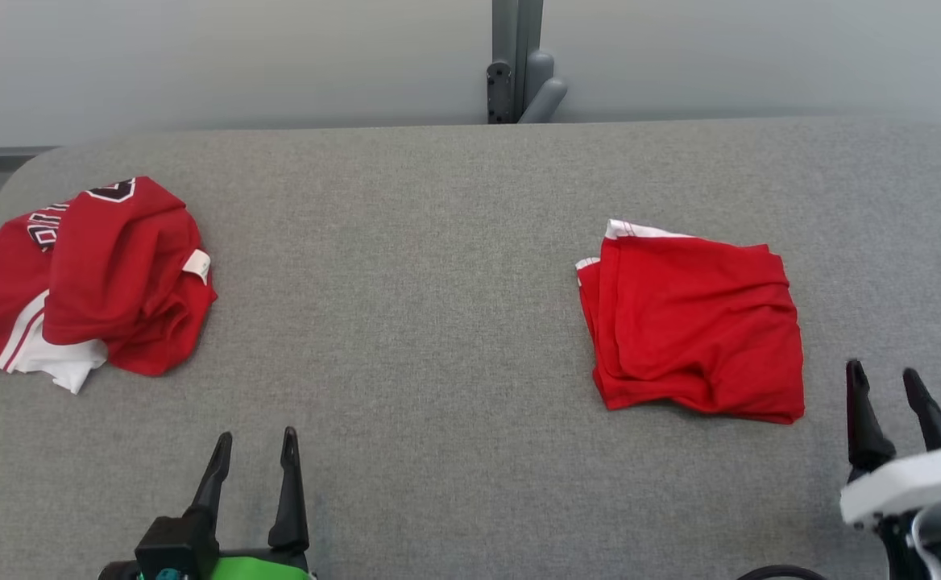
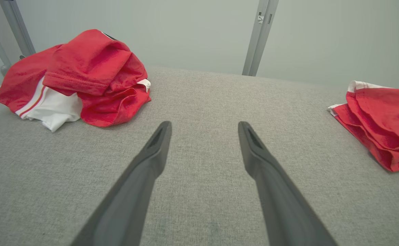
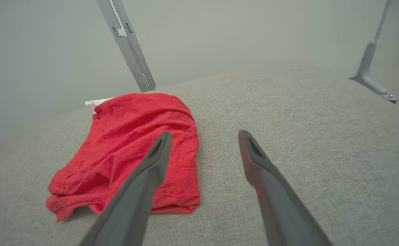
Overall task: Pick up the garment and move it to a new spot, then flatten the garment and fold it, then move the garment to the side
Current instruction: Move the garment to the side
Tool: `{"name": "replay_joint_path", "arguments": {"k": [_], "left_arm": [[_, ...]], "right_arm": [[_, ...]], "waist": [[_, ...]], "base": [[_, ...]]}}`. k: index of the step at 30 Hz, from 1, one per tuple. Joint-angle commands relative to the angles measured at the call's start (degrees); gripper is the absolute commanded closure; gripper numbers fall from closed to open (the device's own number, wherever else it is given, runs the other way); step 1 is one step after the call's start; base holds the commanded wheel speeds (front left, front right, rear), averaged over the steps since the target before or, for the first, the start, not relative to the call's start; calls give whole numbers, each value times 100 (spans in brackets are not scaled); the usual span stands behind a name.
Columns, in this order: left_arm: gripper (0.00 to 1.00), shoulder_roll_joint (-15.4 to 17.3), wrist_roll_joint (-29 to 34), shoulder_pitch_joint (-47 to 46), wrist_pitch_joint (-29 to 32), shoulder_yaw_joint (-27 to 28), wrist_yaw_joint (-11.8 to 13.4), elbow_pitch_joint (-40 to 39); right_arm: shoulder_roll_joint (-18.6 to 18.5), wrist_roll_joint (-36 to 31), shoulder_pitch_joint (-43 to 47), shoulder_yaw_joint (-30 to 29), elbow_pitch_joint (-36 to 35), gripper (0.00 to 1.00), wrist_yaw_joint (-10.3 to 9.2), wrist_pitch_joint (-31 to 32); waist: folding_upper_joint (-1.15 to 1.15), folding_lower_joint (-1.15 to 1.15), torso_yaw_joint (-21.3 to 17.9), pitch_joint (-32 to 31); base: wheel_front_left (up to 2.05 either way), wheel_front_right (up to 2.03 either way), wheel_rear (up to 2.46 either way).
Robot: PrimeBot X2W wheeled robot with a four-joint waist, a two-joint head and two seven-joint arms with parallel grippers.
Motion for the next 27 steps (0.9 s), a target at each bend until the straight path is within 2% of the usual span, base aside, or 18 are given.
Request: {"name": "replay_joint_path", "arguments": {"k": [1, 6, 9, 12, 18, 19, 20, 21, 27], "left_arm": [[0, -7, -36, -128, -1, -17, -3, -42], [0, -5, -82, -311, -1, -112, 49, -118], [0, -5, -83, -424, -1, -185, 34, -90], [0, -1, -102, -542, -1, -249, 56, -62], [0, -2, -124, -635, -1, -368, 120, -61], [0, -2, -126, -626, -1, -380, 121, -56], [0, -2, -136, -618, -1, -389, 127, -50], [0, -2, -147, -611, -1, -395, 139, -47], [0, -2, -215, -593, -1, -397, 187, -81]], "right_arm": [[-143, 220, -266, 62, 24, 0, -6, 219], [-417, 1350, -1133, 147, 312, 0, -6, 1877], [-557, 1667, -1539, 117, 650, 0, -6, 2748], [-636, 1800, -1796, 162, 932, 0, -4, 3136], [-648, 2157, -2111, 171, 1414, 0, -4, 3366], [-648, 2257, -2149, 183, 1471, 20, -4, 3404], [-621, 2391, -2183, 179, 1532, 69, -4, 3453], [-627, 2455, -2214, 179, 1581, 100, -4, 3486], [-755, 2787, -2340, 283, 1638, 100, -4, 3607]], "waist": [[0, 0, 35, 191], [0, 0, 71, 546], [0, 0, 142, 680], [0, 0, 260, 762], [0, 0, 412, 841], [0, 0, 424, 846], [0, 0, 431, 847], [0, 0, 435, 847], [0, 0, 317, 864]], "base": [[0, 0, 0], [0, 0, 0], [0, 0, 0], [0, 0, 0], [0, 0, 0], [0, 0, 0], [0, 0, 0], [0, 0, 0], [0, 0, 0]]}}
